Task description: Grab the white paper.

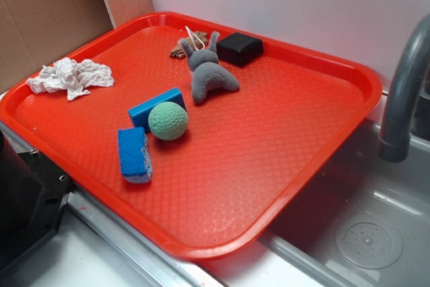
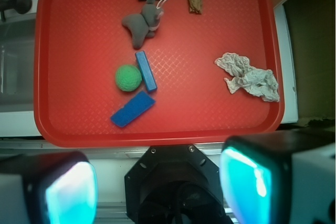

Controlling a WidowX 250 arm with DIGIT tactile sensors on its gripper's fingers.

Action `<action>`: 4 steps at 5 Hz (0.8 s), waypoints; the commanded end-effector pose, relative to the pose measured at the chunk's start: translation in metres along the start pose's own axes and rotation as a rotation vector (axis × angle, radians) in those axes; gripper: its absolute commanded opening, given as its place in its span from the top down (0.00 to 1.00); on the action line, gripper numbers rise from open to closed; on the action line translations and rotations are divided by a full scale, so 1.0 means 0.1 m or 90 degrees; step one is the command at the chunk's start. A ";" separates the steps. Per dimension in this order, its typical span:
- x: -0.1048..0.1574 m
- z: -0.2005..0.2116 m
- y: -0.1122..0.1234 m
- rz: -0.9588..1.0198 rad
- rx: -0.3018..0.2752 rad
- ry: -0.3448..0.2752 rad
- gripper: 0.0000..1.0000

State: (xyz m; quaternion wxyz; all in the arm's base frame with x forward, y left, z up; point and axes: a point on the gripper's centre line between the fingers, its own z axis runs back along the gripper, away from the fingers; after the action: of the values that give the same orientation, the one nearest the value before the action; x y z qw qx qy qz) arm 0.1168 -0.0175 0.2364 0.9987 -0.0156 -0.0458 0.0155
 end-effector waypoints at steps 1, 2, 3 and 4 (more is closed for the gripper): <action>0.00 0.00 0.00 0.000 0.000 0.000 0.00; 0.31 -0.52 0.47 0.147 0.108 0.057 0.00; 0.65 -0.94 0.87 0.308 0.108 0.039 0.00; 0.66 -1.04 1.14 0.471 0.111 -0.066 0.00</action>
State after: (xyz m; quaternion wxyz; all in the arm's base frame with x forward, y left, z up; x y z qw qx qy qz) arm 0.1908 0.0870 0.1202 0.9206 0.0537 -0.0639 0.3814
